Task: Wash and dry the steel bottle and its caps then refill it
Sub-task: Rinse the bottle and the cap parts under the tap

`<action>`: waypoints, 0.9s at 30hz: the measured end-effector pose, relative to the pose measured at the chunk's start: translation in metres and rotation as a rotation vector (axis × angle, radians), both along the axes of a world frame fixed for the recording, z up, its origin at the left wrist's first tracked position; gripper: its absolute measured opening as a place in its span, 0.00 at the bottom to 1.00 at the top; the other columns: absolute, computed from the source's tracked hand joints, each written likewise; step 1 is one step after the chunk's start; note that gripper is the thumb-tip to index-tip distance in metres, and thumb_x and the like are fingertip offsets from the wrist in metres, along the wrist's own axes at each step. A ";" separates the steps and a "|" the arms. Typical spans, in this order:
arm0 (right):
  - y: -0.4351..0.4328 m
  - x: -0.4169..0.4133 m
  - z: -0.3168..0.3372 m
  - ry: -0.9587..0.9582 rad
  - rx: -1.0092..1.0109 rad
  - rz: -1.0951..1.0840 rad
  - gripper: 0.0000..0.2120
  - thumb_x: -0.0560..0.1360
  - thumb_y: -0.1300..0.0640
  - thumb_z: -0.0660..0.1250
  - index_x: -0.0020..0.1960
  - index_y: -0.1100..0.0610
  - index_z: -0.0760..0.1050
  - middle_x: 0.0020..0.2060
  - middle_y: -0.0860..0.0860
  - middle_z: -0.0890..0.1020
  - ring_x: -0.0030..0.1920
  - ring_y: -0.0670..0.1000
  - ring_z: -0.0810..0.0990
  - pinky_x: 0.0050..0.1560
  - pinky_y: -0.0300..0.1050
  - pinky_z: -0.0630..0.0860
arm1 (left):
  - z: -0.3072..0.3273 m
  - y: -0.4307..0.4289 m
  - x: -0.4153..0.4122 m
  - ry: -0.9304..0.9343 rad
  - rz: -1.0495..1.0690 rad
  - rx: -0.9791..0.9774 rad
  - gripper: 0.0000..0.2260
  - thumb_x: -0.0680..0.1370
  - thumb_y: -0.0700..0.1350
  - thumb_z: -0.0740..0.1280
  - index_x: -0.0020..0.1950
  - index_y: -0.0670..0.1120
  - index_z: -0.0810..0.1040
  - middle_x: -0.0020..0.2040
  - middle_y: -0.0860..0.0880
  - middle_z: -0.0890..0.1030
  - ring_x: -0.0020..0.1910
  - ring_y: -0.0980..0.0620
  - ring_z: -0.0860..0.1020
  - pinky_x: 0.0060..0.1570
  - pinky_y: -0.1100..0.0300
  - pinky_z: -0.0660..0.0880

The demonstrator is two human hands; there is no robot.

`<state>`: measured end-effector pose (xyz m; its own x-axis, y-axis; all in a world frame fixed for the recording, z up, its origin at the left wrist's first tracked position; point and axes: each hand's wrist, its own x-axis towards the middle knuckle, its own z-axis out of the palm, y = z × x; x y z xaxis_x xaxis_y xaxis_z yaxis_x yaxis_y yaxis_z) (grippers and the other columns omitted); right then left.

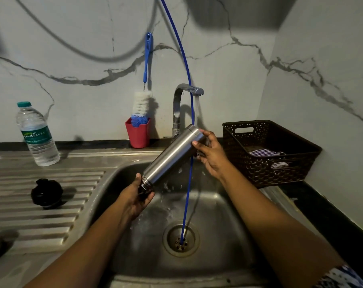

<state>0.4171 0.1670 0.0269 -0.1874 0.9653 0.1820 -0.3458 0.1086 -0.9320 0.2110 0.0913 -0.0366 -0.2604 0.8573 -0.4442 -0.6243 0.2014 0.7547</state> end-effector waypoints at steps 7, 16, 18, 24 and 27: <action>-0.004 -0.007 0.004 0.000 -0.006 -0.172 0.17 0.69 0.65 0.72 0.52 0.48 0.73 0.63 0.55 0.72 0.60 0.57 0.75 0.53 0.52 0.79 | 0.002 0.003 -0.003 -0.060 0.047 0.059 0.07 0.81 0.40 0.60 0.46 0.41 0.74 0.45 0.41 0.76 0.42 0.47 0.76 0.37 0.55 0.81; -0.001 0.004 0.005 0.066 -0.137 -0.187 0.16 0.72 0.62 0.70 0.56 0.55 0.69 0.61 0.57 0.74 0.52 0.54 0.77 0.55 0.57 0.78 | 0.012 -0.006 -0.005 -0.050 -0.026 0.109 0.11 0.79 0.48 0.64 0.54 0.41 0.77 0.45 0.41 0.78 0.42 0.48 0.78 0.33 0.62 0.80; -0.002 0.004 0.008 0.045 -0.119 -0.184 0.15 0.73 0.60 0.69 0.57 0.56 0.69 0.61 0.57 0.74 0.50 0.51 0.77 0.46 0.48 0.80 | 0.012 -0.008 -0.003 -0.019 -0.064 0.094 0.14 0.78 0.52 0.64 0.50 0.41 0.77 0.46 0.42 0.79 0.43 0.48 0.78 0.37 0.62 0.79; 0.000 0.011 0.017 -0.073 -0.089 -0.236 0.20 0.73 0.59 0.70 0.61 0.58 0.68 0.61 0.57 0.74 0.52 0.51 0.76 0.47 0.45 0.77 | 0.013 -0.011 0.006 -0.021 -0.082 0.084 0.17 0.76 0.55 0.66 0.50 0.40 0.77 0.43 0.41 0.82 0.34 0.49 0.83 0.31 0.62 0.80; -0.002 0.015 0.022 -0.122 -0.157 -0.241 0.23 0.73 0.58 0.71 0.63 0.59 0.65 0.59 0.57 0.73 0.55 0.54 0.76 0.37 0.42 0.79 | 0.011 -0.012 0.008 0.016 -0.066 0.086 0.18 0.75 0.58 0.66 0.51 0.42 0.77 0.44 0.41 0.81 0.35 0.49 0.82 0.26 0.64 0.78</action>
